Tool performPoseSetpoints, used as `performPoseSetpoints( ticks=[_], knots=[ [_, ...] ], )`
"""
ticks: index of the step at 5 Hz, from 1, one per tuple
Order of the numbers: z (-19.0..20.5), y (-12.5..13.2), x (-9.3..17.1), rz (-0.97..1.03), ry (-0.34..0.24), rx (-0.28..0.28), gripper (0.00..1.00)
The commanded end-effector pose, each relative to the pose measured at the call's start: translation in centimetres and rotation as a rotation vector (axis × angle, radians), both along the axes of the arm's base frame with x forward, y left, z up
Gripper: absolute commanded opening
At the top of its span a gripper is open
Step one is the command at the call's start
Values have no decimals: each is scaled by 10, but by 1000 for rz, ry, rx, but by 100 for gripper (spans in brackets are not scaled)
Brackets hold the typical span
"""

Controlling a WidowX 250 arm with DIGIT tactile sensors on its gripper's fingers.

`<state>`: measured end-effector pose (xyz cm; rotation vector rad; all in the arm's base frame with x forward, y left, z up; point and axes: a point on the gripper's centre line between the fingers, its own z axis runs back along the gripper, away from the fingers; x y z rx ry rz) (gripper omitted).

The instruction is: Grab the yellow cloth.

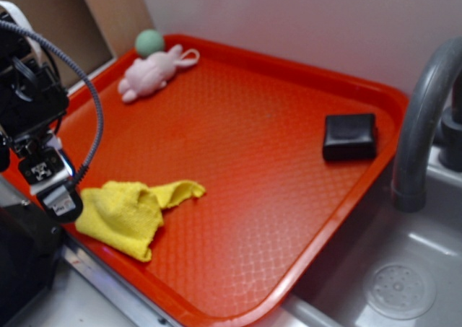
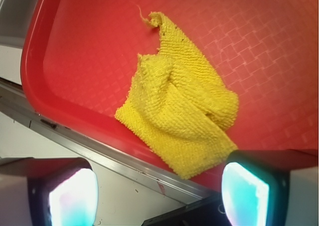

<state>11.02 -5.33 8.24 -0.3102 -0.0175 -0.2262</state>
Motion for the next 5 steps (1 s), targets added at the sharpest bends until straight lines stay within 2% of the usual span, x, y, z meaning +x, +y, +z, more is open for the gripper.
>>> performPoseSetpoints(
  ticks=[1, 2, 3, 4, 5],
  knots=[
    [5, -5, 0, 2, -7, -4, 100],
    [5, -5, 0, 2, -7, -4, 100],
    [-37, -27, 24, -46, -16, 126, 100],
    [-67, -39, 38, -75, 7, 145, 100],
    [-78, -38, 36, -60, 32, 115, 24]
  ],
)
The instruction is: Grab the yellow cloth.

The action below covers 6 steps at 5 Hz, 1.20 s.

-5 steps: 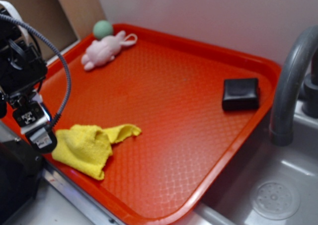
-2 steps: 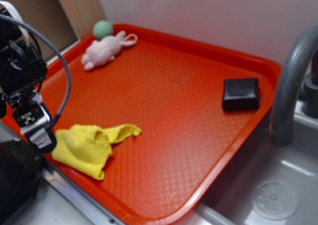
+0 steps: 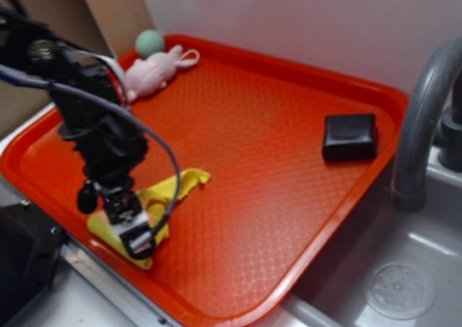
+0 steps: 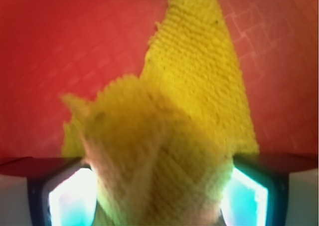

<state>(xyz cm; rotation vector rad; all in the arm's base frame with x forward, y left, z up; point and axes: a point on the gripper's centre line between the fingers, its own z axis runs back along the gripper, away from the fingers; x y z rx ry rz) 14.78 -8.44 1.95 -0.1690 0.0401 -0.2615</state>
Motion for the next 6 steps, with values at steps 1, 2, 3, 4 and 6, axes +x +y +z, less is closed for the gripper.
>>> performPoseSetpoints(
  ticks=[1, 2, 3, 4, 6],
  knots=[
    [-4, -1, -5, -12, -21, -92, 0],
    [16, 14, -7, 22, -81, -134, 0],
    [42, 41, -7, 119, -133, -166, 0],
    [79, 72, -2, 295, -116, -148, 0],
    [164, 86, 47, 466, -132, -107, 0]
  ],
)
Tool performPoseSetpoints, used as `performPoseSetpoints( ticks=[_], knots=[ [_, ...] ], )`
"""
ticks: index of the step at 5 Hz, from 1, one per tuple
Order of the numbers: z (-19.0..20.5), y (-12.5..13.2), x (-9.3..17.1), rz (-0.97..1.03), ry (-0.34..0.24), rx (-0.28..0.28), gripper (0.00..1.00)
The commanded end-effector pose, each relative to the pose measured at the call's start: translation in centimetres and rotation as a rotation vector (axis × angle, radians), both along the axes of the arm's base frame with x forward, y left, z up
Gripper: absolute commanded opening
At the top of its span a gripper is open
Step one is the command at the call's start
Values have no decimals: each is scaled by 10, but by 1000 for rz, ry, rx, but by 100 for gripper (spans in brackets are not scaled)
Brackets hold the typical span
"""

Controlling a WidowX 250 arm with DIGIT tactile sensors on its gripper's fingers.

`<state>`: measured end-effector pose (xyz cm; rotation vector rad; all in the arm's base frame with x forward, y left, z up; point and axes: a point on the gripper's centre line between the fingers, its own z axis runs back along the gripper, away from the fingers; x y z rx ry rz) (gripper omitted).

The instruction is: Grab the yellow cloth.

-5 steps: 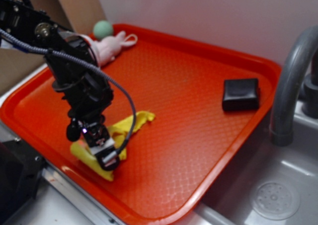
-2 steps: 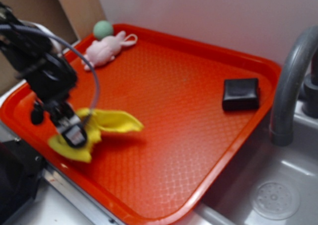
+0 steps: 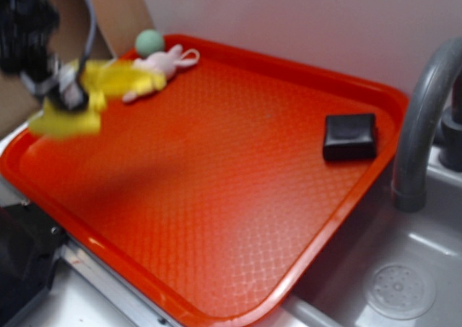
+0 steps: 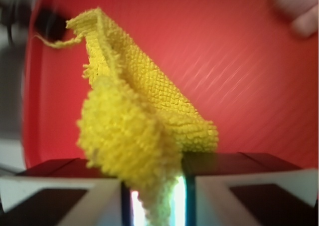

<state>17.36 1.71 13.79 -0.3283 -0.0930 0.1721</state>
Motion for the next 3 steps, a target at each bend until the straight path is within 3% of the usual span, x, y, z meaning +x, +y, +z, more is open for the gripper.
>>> performPoseSetpoints(
  ticks=[1, 2, 3],
  knots=[
    [68, -27, 14, -21, -113, 90, 0],
    [61, -29, 10, -31, -97, 45, 0],
    [48, -32, 3, -37, -80, 77, 0]
  ],
)
